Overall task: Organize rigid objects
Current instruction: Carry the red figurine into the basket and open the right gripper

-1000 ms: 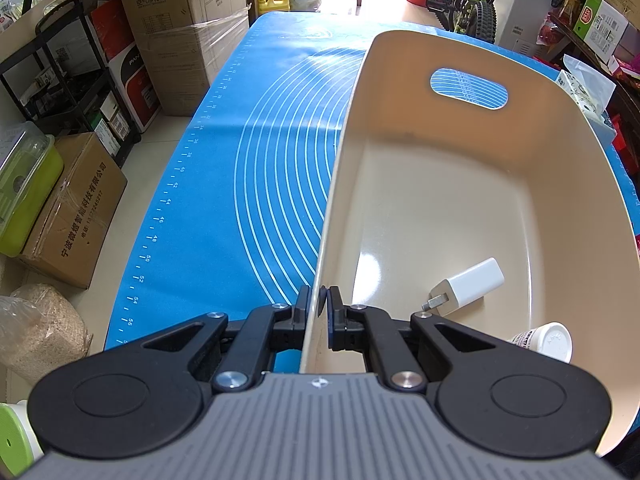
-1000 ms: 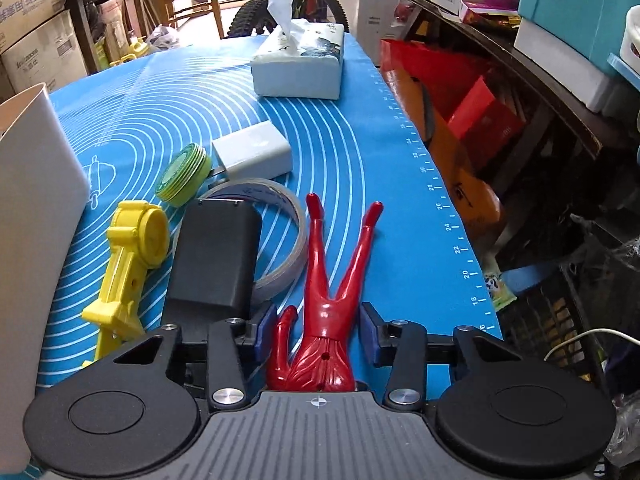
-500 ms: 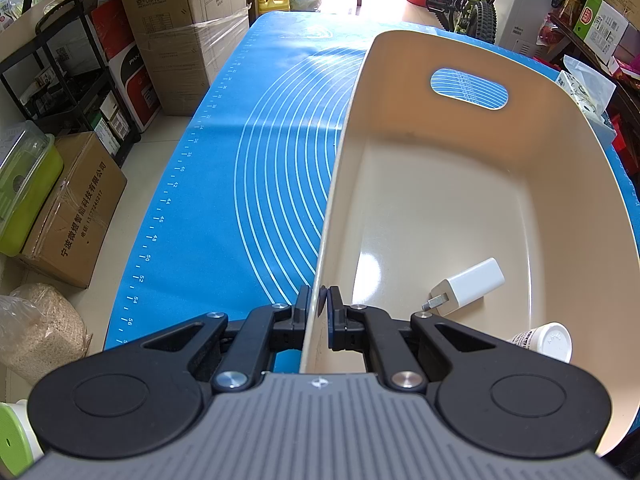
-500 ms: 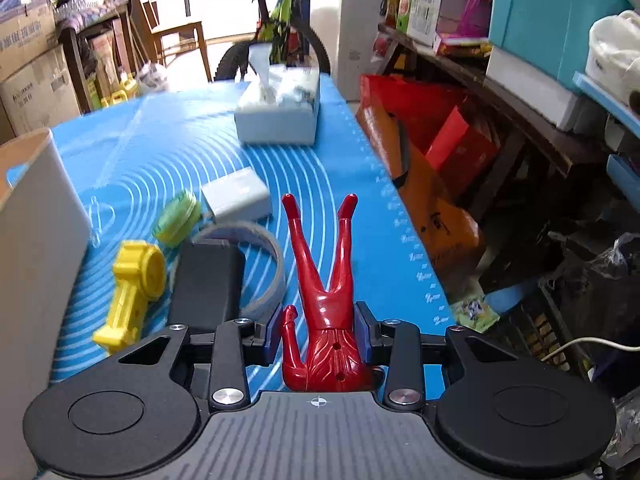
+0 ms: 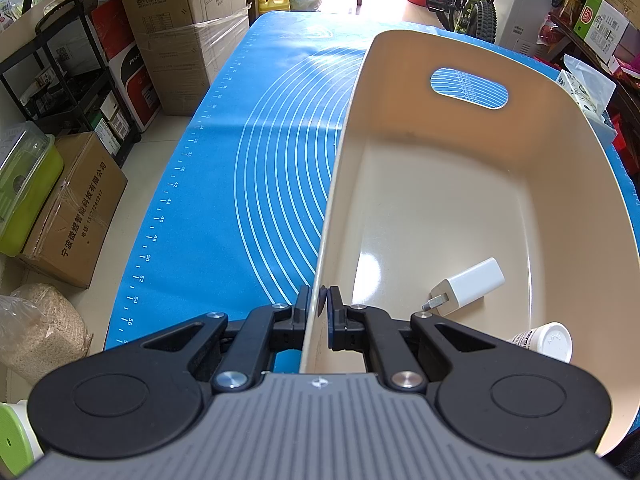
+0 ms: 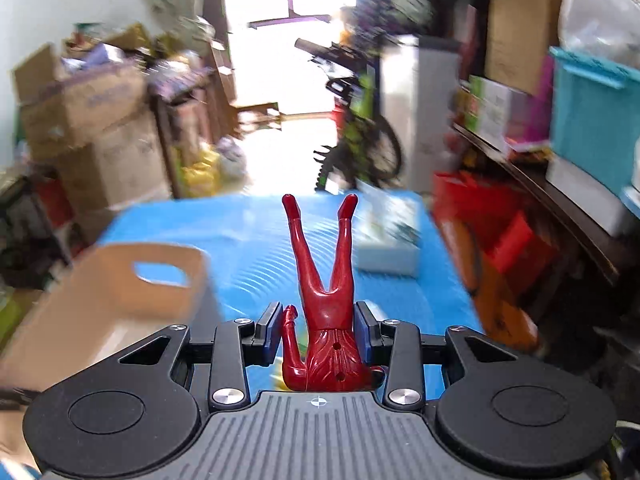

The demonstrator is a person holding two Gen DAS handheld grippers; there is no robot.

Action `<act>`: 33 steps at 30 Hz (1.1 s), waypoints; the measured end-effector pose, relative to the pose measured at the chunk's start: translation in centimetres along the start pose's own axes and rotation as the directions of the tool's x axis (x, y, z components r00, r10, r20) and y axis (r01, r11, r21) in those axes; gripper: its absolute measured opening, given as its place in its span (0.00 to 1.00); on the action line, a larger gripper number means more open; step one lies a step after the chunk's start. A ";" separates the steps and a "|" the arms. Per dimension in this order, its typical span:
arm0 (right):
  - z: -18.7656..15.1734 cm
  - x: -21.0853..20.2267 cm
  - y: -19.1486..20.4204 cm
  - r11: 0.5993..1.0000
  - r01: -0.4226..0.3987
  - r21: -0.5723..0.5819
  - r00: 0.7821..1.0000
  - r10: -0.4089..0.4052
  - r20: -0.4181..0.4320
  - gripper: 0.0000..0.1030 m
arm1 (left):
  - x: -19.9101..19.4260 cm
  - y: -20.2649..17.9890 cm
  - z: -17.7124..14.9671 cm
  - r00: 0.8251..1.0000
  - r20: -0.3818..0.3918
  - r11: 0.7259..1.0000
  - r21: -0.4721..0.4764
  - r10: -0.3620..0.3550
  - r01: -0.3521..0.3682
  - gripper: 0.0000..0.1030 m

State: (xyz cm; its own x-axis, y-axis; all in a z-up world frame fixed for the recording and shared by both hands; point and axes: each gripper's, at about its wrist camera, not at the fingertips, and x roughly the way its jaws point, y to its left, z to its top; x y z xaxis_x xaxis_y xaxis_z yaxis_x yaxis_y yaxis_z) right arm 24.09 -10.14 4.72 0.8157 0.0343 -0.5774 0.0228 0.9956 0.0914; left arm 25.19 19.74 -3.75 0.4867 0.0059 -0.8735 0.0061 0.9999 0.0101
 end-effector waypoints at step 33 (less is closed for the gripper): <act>-5.2 7.6 17.3 0.939 -0.295 -0.177 0.881 0.196 -0.430 0.47 | 0.0 -0.2 -0.1 1.000 0.001 1.000 0.001 -0.005 0.005 0.08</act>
State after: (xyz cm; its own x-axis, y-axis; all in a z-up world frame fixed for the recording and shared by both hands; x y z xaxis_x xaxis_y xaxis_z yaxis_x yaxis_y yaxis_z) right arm 27.69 7.78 -2.29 0.4746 0.2629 -0.8400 -0.3214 0.9402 0.1127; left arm 25.07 19.51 -3.82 0.4875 0.0010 -0.8731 0.0091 0.9999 0.0062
